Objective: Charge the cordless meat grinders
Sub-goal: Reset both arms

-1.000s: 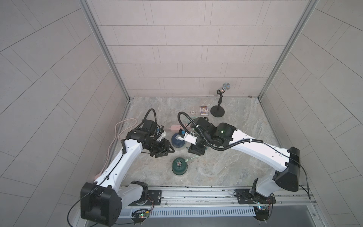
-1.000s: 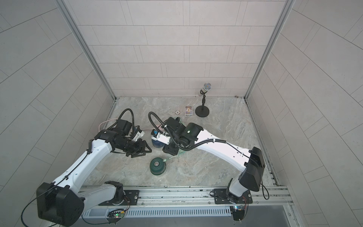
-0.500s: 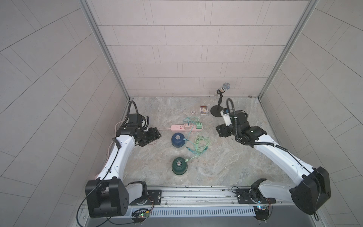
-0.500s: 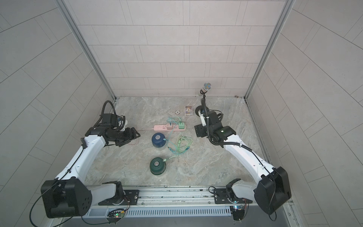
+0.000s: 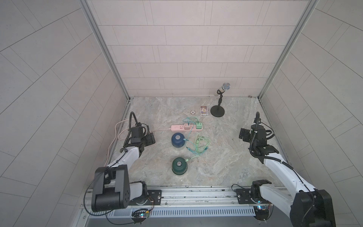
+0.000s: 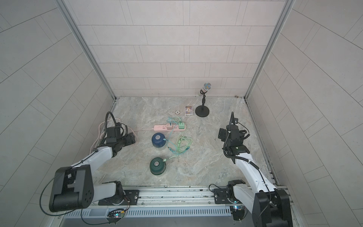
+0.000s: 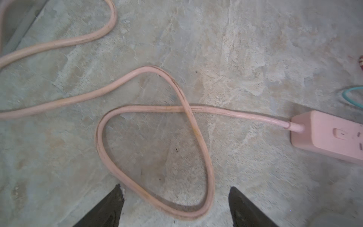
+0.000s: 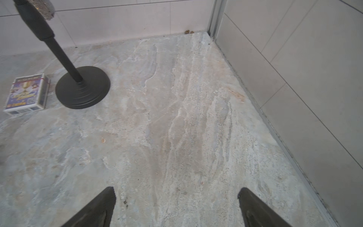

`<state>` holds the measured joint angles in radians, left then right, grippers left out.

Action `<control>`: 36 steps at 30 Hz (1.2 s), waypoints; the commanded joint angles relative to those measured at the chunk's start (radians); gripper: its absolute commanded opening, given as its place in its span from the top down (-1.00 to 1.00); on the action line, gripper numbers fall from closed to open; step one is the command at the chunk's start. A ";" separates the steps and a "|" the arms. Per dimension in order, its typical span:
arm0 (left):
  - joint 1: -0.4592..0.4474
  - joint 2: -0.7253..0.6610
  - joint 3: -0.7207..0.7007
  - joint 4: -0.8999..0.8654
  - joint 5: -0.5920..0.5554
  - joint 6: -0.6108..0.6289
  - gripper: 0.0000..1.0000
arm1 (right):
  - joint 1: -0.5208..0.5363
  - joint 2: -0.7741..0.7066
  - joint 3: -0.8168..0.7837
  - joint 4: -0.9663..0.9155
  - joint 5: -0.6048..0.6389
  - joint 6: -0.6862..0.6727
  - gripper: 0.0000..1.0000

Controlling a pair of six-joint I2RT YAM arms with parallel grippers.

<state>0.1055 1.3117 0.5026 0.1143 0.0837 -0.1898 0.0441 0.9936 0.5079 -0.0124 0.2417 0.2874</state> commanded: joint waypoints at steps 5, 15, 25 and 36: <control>0.021 0.168 -0.030 0.566 -0.069 0.017 -0.78 | -0.067 0.017 -0.122 0.296 0.075 0.058 -0.99; -0.150 0.253 -0.157 0.864 -0.173 0.210 -1.00 | -0.076 0.271 -0.264 0.834 -0.016 -0.074 -0.99; -0.129 0.281 -0.079 0.754 -0.235 0.163 -1.00 | -0.065 0.532 -0.096 0.799 -0.169 -0.194 -0.99; -0.134 0.268 -0.102 0.789 -0.213 0.183 -1.00 | -0.052 0.568 -0.142 0.947 -0.161 -0.200 -0.99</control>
<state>-0.0284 1.5917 0.4107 0.8700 -0.1284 -0.0299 -0.0113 1.5585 0.3756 0.8974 0.0864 0.1043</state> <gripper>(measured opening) 0.998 0.994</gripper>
